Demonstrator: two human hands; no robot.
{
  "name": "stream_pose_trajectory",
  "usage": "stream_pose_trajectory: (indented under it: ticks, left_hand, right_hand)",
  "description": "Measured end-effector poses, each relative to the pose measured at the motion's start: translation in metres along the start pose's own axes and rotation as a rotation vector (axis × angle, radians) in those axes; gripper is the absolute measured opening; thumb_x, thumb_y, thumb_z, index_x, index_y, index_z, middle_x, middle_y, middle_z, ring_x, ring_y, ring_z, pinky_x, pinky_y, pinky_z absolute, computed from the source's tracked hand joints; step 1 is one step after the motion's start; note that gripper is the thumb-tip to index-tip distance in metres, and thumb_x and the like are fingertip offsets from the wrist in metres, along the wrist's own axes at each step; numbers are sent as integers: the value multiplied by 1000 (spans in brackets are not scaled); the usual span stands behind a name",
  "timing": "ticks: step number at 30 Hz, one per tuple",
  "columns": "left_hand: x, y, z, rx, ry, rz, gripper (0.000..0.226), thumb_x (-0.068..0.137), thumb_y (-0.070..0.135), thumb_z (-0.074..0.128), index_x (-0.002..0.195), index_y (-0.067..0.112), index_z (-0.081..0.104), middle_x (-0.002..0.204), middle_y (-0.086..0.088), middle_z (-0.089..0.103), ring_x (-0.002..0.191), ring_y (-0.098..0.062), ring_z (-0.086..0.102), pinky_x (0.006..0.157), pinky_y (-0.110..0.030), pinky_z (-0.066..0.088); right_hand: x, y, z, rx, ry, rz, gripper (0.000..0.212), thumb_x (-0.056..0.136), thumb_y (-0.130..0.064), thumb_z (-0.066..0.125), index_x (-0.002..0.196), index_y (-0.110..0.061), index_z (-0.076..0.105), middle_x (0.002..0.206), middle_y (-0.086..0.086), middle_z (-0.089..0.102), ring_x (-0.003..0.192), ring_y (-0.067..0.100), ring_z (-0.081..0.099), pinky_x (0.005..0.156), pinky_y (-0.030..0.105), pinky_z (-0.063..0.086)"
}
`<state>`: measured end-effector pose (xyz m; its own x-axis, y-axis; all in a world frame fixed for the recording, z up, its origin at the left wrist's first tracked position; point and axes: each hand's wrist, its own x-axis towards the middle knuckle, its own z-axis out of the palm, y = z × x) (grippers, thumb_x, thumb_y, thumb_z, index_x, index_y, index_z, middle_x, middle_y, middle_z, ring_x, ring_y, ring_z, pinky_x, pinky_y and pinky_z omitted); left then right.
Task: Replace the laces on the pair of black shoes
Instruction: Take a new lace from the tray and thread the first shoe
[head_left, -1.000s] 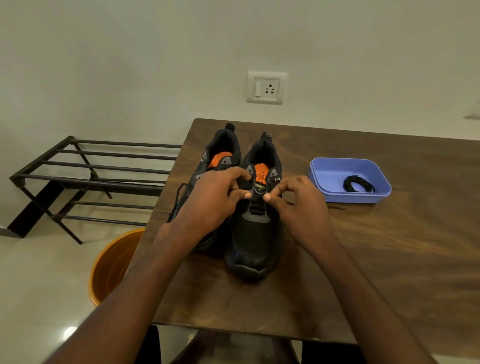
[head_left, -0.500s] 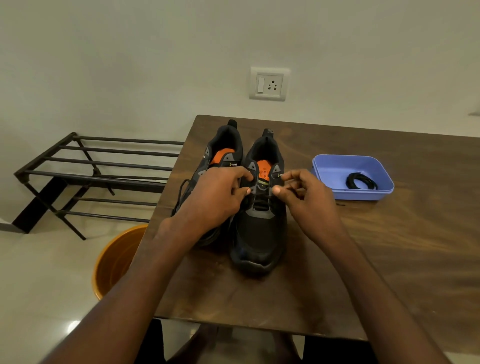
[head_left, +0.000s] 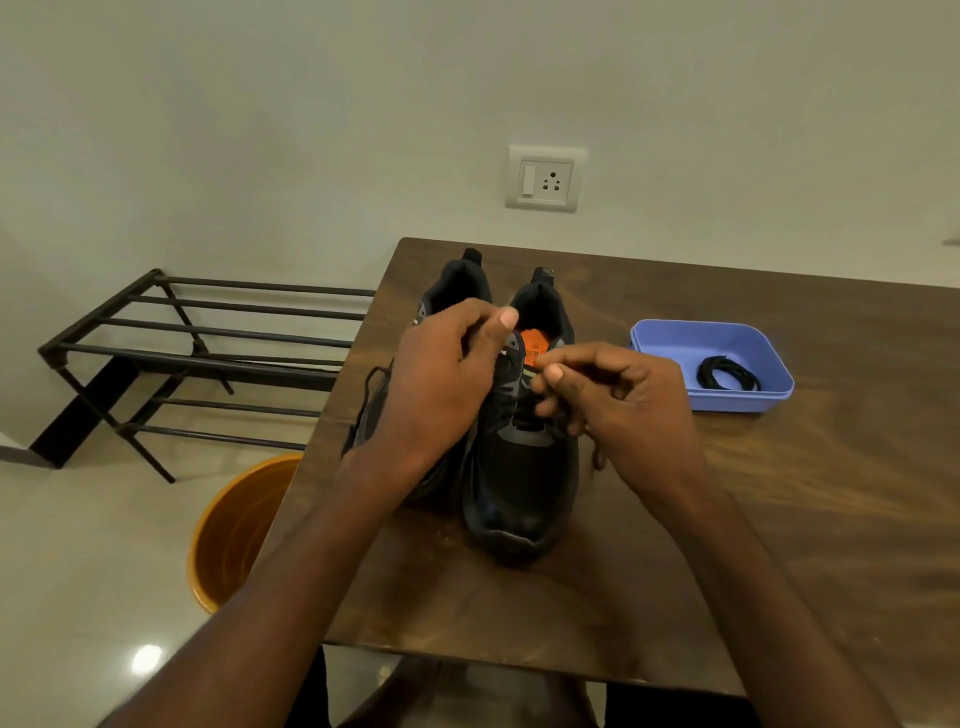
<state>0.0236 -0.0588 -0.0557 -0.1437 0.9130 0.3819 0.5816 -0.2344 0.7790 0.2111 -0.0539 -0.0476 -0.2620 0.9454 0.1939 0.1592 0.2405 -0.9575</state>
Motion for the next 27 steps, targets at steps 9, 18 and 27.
stream_pose_trajectory:
  ticks: [9,18,27]
  left_hand:
    - [-3,19,2,-654,-524,-329,69,101,66,24,142,19,55,94,-14,75,80,-29,72,68,-35,46]
    - [1,9,-14,-863,-394,-356,31,104,14,55,134,9,60,68,-4,53,62,-16,54,64,-30,46]
    - [-2,-3,4,-493,-170,-253,19,100,15,66,107,-3,64,73,-11,70,50,-12,52,47,-13,40]
  right_hand:
    - [0,-24,2,775,120,62,20,87,-4,65,107,-8,69,111,11,77,109,27,73,80,25,61]
    - [13,13,-32,435,524,332,13,97,-4,61,100,-14,70,91,6,77,81,18,75,70,29,59]
    - [11,22,3,-352,205,-92,19,96,-22,70,114,-25,73,118,-7,68,113,9,63,93,22,50]
